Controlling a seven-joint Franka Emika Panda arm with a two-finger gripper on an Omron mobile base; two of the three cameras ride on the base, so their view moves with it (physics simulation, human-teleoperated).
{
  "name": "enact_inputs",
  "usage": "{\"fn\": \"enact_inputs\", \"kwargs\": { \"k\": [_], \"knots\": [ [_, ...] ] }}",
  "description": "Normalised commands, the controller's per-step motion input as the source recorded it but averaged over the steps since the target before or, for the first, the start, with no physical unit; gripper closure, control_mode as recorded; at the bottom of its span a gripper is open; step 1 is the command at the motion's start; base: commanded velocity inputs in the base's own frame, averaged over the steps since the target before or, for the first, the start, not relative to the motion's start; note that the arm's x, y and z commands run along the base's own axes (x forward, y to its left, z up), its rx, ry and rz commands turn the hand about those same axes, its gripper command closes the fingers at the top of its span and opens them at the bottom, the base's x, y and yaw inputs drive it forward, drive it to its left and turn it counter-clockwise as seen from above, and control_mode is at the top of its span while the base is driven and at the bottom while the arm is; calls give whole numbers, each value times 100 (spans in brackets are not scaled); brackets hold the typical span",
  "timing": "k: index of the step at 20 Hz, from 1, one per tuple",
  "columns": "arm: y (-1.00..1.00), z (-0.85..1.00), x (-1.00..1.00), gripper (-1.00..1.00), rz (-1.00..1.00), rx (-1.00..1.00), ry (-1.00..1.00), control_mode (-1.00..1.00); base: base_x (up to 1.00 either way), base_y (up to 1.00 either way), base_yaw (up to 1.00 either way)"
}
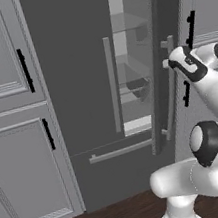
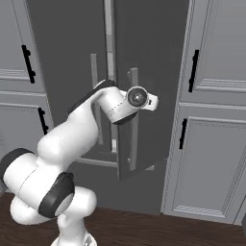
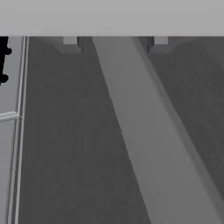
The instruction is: Take the strawberry from the fridge and place it on top of the pancake, located on the dining counter.
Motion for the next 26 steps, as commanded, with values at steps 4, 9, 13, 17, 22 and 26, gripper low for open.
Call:
{"fn": "enact_inputs", "kwargs": {
  "k": [4,9,13,17,22,26],
  "knots": [
    [-46,34,-89,-100,-3,5,16,-100,0,0,0],
    [51,28,-59,-100,-8,-21,22,-100,0,0,0],
    [100,1,-6,-100,-1,-53,49,-100,0,0,0],
    [100,-3,0,-100,12,-79,65,-100,0,0,0],
    [53,-11,0,-100,44,-78,38,-100,0,0,0],
    [14,-5,17,-100,52,-56,42,-100,0,0,0]
  ]
}}
